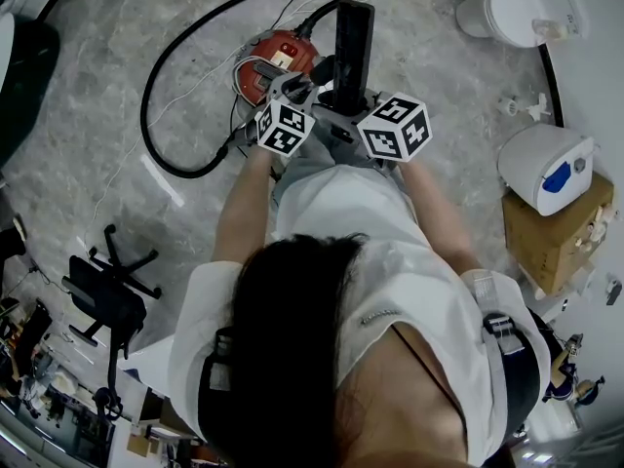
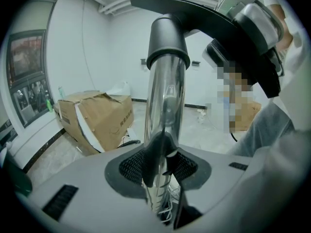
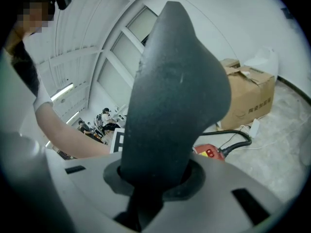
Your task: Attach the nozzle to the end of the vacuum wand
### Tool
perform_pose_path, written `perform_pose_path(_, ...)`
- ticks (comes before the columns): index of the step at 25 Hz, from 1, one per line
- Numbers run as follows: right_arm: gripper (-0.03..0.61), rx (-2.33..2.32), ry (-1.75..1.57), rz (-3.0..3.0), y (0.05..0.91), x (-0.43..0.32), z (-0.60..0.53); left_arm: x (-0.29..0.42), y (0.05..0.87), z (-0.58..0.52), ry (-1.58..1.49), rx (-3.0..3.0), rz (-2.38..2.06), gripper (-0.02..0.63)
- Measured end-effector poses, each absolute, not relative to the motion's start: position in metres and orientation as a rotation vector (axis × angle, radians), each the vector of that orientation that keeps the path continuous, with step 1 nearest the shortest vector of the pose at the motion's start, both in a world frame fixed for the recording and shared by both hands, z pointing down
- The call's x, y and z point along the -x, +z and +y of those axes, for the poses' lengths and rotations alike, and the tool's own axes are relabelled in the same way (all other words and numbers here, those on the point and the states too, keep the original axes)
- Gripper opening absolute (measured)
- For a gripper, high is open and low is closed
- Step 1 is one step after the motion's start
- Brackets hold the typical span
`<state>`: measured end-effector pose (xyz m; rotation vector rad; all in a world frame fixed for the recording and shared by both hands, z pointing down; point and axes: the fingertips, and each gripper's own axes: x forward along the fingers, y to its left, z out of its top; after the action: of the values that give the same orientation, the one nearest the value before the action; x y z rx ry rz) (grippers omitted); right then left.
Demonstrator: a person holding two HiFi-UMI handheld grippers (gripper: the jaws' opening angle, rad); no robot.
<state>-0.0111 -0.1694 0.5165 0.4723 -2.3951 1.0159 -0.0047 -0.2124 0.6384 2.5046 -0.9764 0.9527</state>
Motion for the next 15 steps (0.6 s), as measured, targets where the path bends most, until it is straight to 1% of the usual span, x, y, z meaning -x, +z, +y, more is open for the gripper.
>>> perform_pose_path(3, 0.095, -0.490, 0.930, -2.381, 0.521, 0.011, -0.166, 0.004, 0.639, -0.212, 0.955, -2.503, -0.976, 0.129)
perform_pose_path(15, 0.095, -0.475, 0.939, -2.358, 0.529, 0.014, -0.162, 0.005, 0.639, -0.213, 0.970, -2.498, -0.963, 0.127)
